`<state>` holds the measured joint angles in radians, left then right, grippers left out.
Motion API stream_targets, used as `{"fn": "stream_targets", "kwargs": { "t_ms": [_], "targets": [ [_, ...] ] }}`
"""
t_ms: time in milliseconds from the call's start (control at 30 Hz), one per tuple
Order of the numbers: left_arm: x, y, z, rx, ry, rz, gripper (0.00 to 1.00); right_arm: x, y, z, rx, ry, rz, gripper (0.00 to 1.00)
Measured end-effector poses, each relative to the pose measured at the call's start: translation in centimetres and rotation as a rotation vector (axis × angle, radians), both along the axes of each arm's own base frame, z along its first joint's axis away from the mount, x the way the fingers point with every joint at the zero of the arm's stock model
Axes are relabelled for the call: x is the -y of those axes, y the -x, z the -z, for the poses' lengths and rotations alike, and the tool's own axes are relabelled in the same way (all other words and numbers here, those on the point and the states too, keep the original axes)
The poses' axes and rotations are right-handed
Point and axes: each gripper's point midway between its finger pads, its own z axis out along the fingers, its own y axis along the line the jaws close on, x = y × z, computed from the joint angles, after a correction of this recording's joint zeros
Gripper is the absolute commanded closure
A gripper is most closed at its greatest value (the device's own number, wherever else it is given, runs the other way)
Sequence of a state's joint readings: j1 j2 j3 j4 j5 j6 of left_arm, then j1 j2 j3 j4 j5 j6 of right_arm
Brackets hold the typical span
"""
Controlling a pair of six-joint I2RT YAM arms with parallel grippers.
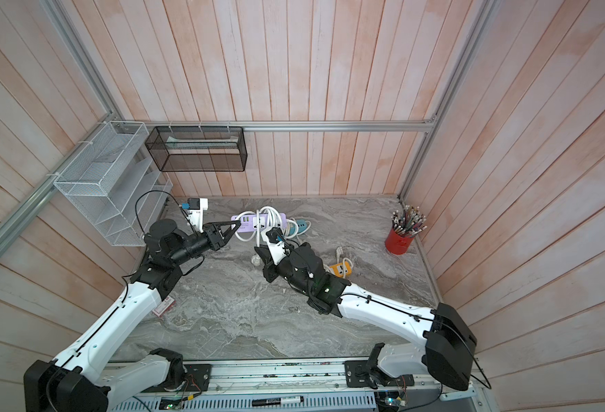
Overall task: Unwrap the cord wrapped around the power strip
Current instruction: Unwrap the power cord from the power strip.
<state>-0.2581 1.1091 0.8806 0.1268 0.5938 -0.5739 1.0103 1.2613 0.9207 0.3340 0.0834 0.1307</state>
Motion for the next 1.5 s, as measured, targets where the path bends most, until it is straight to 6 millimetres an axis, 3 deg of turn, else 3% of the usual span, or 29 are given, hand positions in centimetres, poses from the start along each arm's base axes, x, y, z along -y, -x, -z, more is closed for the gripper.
{"fn": "stream_targets", "kwargs": {
  "t_ms": [233, 333, 500, 600, 800, 967, 1100, 1133, 1233, 1300, 1333, 1400, 1500],
  "targets": [
    [0.1, 0.5, -0.5, 0.066, -0.042, 0.023, 1.0, 2.4, 0.6, -8.7, 0.05, -0.023, 0.042, 1.0],
    [0.1, 1.1, -1.1, 0.105, -0.055, 0.034, 1.0, 3.8, -0.3, -10.8, 0.055, 0.016, 0.086, 1.0],
    [0.0, 1.9, -1.5, 0.141, -0.081, 0.046, 1.0, 7.7, -4.0, -12.8, 0.051, 0.068, 0.214, 1.0],
    [0.1, 2.4, -1.6, 0.149, -0.091, 0.062, 1.0, 9.9, -6.3, -12.3, 0.034, 0.113, 0.291, 1.0],
    [0.4, 3.3, -1.7, 0.151, -0.085, 0.115, 1.0, 13.7, -11.1, -9.3, -0.009, 0.214, 0.409, 1.0],
    [0.1, 3.9, -1.9, 0.146, -0.044, 0.14, 1.0, 14.9, -13.6, -4.0, -0.087, 0.286, 0.425, 1.0],
    [-0.8, 3.7, -2.1, 0.136, -0.001, 0.131, 1.0, 13.9, -13.8, 0.8, -0.176, 0.313, 0.36, 1.0],
    [-0.9, 3.7, -2.1, 0.135, 0.008, 0.128, 1.0, 13.5, -13.5, 1.9, -0.2, 0.31, 0.335, 0.94],
    [-1.3, 3.5, -2.6, 0.143, 0.032, 0.119, 1.0, 12.5, -12.5, 4.2, -0.264, 0.289, 0.268, 0.32],
    [-1.3, 3.5, -3.3, 0.163, 0.047, 0.12, 1.0, 12.3, -12.0, 4.6, -0.277, 0.272, 0.241, 0.07],
    [-1.3, 3.5, -3.6, 0.173, 0.054, 0.12, 1.0, 12.3, -11.6, 4.6, -0.279, 0.261, 0.233, 0.02],
    [-1.3, 3.6, -4.0, 0.189, 0.064, 0.121, 1.0, 12.5, -11.1, 3.7, -0.262, 0.245, 0.23, 0.01],
    [-1.3, 3.6, -4.4, 0.202, 0.075, 0.122, 1.0, 13.1, -10.1, 0.9, -0.206, 0.198, 0.234, 0.02]
  ]
}}
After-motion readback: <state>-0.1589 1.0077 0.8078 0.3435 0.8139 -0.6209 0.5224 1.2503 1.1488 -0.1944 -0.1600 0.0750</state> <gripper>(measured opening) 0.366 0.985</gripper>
